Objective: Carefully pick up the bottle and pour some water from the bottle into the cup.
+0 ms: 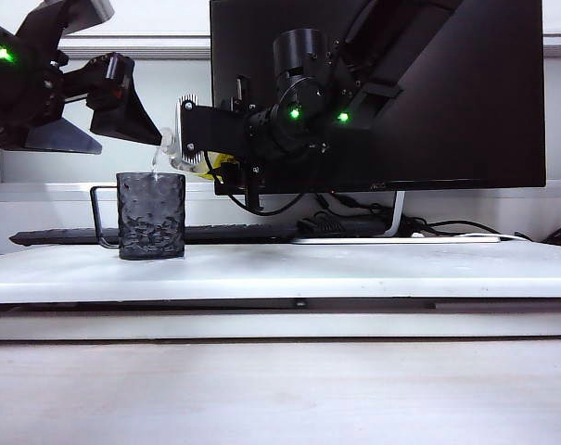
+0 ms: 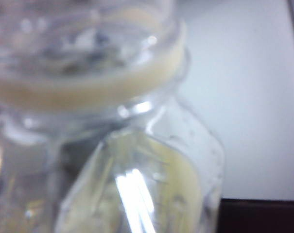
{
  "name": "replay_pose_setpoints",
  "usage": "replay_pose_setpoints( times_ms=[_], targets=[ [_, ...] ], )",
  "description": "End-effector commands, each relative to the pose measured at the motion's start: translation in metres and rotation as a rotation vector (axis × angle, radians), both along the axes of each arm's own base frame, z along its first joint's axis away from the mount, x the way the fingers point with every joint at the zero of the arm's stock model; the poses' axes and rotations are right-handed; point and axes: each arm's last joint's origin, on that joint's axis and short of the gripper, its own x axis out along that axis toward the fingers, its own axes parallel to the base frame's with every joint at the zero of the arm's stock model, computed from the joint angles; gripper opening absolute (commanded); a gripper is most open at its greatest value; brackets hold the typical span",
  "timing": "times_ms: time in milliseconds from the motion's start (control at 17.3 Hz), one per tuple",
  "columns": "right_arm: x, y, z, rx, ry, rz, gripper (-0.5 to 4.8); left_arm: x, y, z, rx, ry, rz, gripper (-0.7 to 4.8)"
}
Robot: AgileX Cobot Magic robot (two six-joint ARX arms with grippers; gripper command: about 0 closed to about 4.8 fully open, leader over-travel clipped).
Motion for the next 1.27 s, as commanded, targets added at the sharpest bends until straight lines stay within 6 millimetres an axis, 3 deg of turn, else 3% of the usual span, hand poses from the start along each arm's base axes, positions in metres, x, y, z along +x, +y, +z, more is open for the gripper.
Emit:
replay_pose_setpoints(
  times_ms=[58,1272],
  targets=[
    [-0.0010,-0.0002,0.0150,0.016,-0.088,0.005,1.87,-0.0003,0.0000,0.0017,-0.003,-0.005,-0.005,4.79],
    [0.0004,-0.0025,0.0175,0.002,-0.130,-0.022,1.87,-0.0004,0.0001,0.0012,-0.001,0.001,-0.004,4.79]
  ],
)
